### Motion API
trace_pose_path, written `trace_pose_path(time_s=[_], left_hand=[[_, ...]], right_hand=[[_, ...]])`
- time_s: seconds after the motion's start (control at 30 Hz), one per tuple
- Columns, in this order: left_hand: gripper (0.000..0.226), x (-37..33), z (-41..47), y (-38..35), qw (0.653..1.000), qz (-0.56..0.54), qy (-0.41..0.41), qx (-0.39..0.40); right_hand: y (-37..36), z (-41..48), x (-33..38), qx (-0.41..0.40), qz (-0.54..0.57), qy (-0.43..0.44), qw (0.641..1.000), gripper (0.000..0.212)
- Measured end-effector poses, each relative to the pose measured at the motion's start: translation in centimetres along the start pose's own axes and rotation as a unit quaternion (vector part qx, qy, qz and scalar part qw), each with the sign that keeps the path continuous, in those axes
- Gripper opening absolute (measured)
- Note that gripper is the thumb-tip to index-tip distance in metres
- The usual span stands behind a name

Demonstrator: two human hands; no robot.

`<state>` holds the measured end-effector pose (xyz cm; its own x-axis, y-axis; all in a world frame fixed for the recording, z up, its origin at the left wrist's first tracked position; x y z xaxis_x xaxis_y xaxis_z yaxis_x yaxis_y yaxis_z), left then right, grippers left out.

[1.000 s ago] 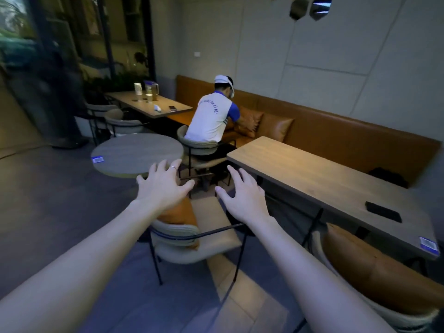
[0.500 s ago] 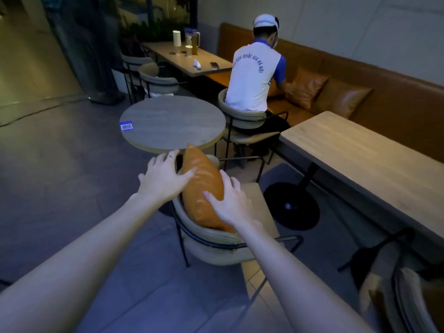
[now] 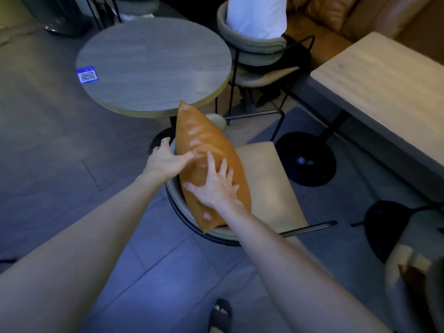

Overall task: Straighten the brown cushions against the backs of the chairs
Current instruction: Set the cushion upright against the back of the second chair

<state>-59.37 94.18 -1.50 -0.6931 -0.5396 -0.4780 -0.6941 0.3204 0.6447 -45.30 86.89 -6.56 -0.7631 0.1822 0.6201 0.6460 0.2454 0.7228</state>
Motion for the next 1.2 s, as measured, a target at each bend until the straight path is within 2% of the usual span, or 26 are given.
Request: trace_pose_path(time_s=[0.17, 0.43, 0.57, 0.73, 1.03, 1.2], left_hand=[[0.125, -1.4, 5.1, -1.8, 0.998, -0.042, 0.016, 0.038], [0.129, -4.7, 11.1, -3.8, 0.992, -0.080, 0.044, 0.088], [0.127, -5.9, 13.4, -4.0, 0.990, -0.097, 0.065, 0.074], [0.114, -5.2, 14.1, -4.3, 0.995, -0.090, 0.026, 0.037], [0.120, -4.9, 14.4, -4.2, 0.992, -0.103, -0.005, 0.074], [0.121, -4.7, 15.6, -4.3, 0.989, -0.072, -0.017, 0.132]], right_hand=[[-1.2, 1.9, -0.6, 0.002, -0.028, -0.022, 0.999, 0.121], [-1.8, 2.2, -0.9, -0.029, -0.049, -0.017, 0.998, 0.113], [-1.8, 2.1, -0.7, -0.039, -0.048, -0.022, 0.998, 0.109], [-1.6, 1.9, -0.2, -0.058, -0.055, -0.033, 0.996, 0.106], [-2.1, 1.4, 0.2, -0.095, -0.082, -0.053, 0.991, 0.106], [-2.5, 1.5, 0.6, -0.106, -0.097, -0.075, 0.987, 0.106]])
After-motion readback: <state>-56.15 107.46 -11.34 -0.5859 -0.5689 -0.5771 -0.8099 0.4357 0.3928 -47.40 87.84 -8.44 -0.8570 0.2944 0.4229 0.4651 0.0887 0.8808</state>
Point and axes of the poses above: each hand's wrist, its own z-axis towards the middle knuckle, its own y-axis out of the back of the hand, x = y × z, the point moved 5 cm from there along z, towards the middle knuckle, and after that the axes turned 15 degrees about y, right-handed, at the moved point
